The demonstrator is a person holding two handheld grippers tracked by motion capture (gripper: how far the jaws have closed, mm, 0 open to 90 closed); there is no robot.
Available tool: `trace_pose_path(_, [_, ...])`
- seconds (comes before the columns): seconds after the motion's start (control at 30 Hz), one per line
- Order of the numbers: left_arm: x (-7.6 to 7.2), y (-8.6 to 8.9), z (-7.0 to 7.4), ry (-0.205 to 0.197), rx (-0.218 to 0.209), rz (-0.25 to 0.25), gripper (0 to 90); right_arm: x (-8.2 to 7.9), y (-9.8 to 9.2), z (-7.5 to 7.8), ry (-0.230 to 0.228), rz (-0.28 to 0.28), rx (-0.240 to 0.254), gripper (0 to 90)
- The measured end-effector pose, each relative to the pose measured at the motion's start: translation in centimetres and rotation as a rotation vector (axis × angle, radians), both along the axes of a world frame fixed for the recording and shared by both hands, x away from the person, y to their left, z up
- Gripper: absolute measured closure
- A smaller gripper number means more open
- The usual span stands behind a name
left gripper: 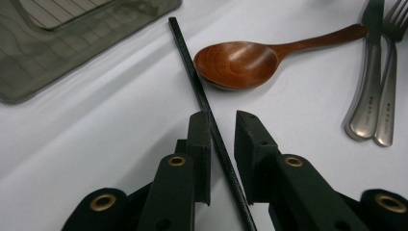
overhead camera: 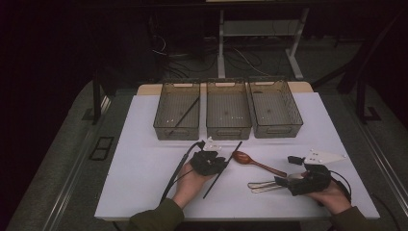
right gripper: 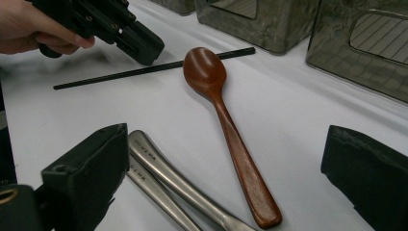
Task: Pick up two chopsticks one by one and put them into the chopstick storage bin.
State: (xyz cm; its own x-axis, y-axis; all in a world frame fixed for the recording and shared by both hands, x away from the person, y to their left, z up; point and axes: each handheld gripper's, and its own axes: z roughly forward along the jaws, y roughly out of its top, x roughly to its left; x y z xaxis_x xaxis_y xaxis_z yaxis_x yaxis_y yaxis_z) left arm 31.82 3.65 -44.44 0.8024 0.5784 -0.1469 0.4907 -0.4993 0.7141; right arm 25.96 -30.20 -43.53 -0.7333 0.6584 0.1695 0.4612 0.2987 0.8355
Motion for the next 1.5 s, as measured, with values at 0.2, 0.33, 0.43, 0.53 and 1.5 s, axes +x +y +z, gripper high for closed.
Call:
trace_pose_path(0.2, [0.1, -0.3, -0.5, 0.003, 0.029, -0.008, 77.9, 0.0, 0.0, 0.0, 0.002, -0.001, 0.001, 2.4])
trace_pose_path(0.33, [0.0, -0.4, -0.6, -0.004, 0.027, 0.005, 79.9, 0.0, 0.0, 0.0, 0.001, -0.001, 0.002, 2.4])
trace_pose_path(0.43, [-0.2, -0.5, -0.6, -0.012, 0.032, 0.017, 81.4, 0.0, 0.0, 0.0, 0.0, 0.0, 0.0, 2.4])
trace_pose_path(0.53, [-0.2, -0.5, -0.6, -0.014, 0.037, 0.019, 82.4, 0.0, 0.0, 0.0, 0.001, 0.0, 0.0, 2.4])
trace_pose_path(1.5, [1.2, 2.3, 0.6, -0.006, 0.026, 0.021, 85.6, -0.1, 0.0, 0.1, -0.001, 0.005, 0.001, 2.4])
